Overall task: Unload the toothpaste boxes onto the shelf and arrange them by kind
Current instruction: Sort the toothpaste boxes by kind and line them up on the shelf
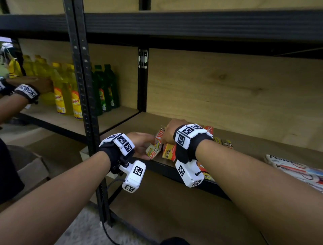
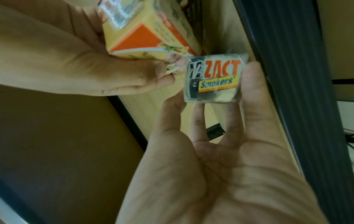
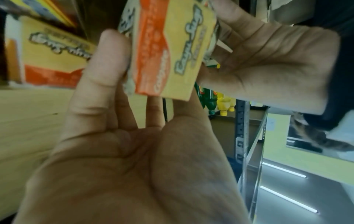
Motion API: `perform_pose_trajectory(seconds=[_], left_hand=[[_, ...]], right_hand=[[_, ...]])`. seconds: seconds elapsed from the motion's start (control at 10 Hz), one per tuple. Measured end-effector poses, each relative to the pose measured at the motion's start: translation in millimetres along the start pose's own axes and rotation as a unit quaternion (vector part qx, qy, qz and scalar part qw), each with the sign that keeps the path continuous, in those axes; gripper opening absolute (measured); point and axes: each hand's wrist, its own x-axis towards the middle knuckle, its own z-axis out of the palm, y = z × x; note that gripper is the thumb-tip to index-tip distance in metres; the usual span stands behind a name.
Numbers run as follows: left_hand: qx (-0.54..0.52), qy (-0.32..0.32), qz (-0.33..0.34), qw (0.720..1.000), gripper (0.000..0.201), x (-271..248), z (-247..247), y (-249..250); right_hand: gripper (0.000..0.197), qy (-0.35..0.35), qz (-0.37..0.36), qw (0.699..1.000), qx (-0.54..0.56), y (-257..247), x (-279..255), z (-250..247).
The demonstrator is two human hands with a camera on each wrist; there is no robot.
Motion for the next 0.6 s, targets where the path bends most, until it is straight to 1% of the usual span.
perform_pose_trajectory(seconds=[0.1,0.2,0.3,0.4,0.5,0.6], left_hand=[[0.002,-0.012,0.002,1.0,0.028,0.9,0.5,-4.8],[-0.004,-0.011,0.007,1.0,0.031,0.2,2.4,-6.5],[0.011,0.0,0.01,1.0,0.031,-2.0,5.2,-4.5],[0.051,0.025,0.022,0.998,0.027,-7.0,9.4,0.6],[0.148,0.074,0.065,0.984,0.021,-8.6,13.0,9.2],[0.253,0.093,0.104,0.957,0.015,-13.1,20.2,23.1]], right_hand=[[0.038,0.006,-0.012,1.0,-0.016,1.8,-5.2,10.8],[0.039,0.001,-0.002,1.0,-0.015,1.3,-9.2,17.5],[0.025,-0.006,0.006,0.999,-0.032,-4.2,-12.6,12.3],[0.023,-0.021,0.001,0.999,-0.043,-12.6,-13.9,1.0],[0.023,-0.006,-0.006,1.0,-0.027,-8.1,-14.1,-16.9],[0.024,0.017,-0.006,1.0,0.014,6.7,-17.0,-39.5]])
